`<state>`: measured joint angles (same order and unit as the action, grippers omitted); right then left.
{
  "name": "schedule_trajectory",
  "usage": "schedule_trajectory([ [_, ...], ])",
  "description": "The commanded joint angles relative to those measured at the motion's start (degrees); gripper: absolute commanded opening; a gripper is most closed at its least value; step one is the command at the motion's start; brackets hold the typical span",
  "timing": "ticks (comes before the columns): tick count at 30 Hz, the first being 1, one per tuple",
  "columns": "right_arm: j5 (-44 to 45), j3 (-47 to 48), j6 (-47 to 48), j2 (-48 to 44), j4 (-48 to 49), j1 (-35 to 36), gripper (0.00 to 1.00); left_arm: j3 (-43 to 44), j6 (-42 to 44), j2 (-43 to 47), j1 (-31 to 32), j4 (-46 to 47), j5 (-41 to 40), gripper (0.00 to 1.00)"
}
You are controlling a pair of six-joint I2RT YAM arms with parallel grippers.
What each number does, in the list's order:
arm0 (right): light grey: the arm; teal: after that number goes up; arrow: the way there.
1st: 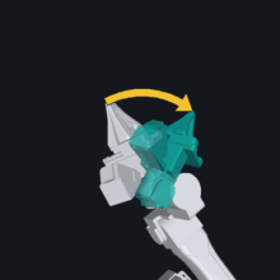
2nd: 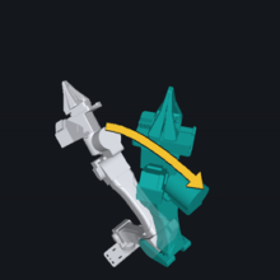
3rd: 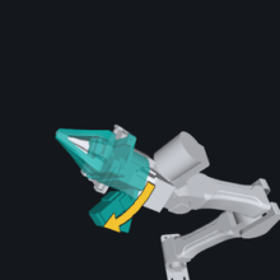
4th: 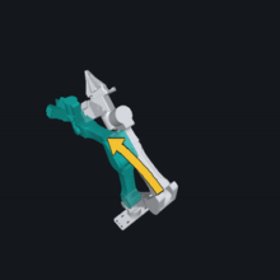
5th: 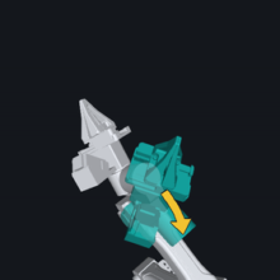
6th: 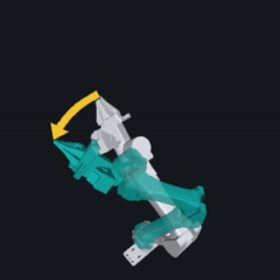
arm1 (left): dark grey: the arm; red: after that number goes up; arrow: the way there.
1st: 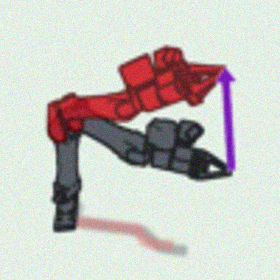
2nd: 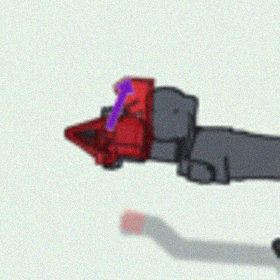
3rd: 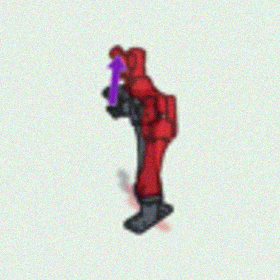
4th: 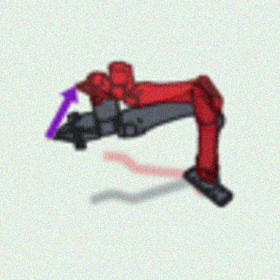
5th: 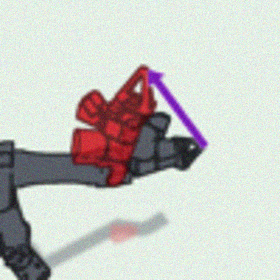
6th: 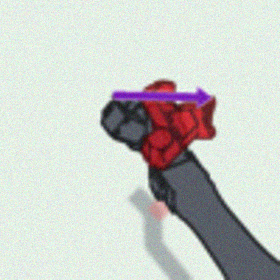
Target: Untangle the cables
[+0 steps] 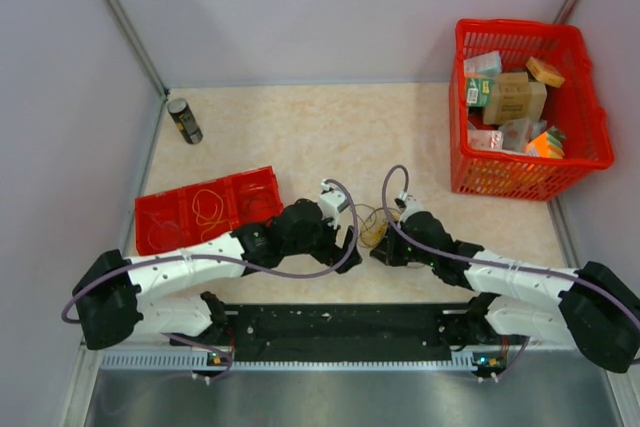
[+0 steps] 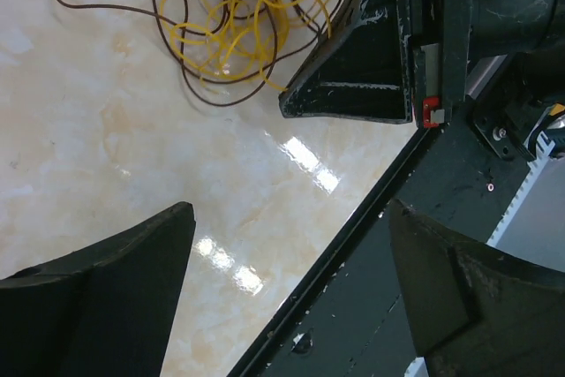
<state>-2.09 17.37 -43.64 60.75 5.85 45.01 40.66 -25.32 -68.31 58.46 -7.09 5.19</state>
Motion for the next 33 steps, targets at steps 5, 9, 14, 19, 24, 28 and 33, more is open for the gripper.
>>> schedule_trajectory([
  [5,-7.06,1.54,6.02,-1.5,9.09,0.86,0.0,-2.34,-1.4,1.69,0.25,5.94,-0.89,0.74],
  [9,-4.17,-3.82,4.8,-11.59,10.86,0.95,0.0,-1.91,-0.26,-1.38,0.25,9.98,4.11,0.78],
  [14,11.63,-7.69,-2.83,-24.34,0.6,0.95,0.47,3.09,3.25,-8.57,3.5,8.07,-2.0,0.82],
  [19,23.25,-10.42,-10.75,-34.72,-9.52,0.86,0.6,12.84,6.07,-18.5,5.7,-0.46,-9.58,0.77],
  [24,27.75,-10.6,-14.72,-37.9,-14.9,0.86,0.56,16.9,6.07,-24.31,5.7,-0.73,-12.3,0.64],
  [28,27.49,-10.16,-14.55,-36.85,-14.81,0.86,0.55,20.06,6.51,-28.53,5.79,-2.13,-13.01,0.51],
  [33,26.79,-9.89,-13.76,-35.62,-13.76,0.86,0.55,21.39,6.95,-30.91,5.88,-1.96,-13.02,0.45],
])
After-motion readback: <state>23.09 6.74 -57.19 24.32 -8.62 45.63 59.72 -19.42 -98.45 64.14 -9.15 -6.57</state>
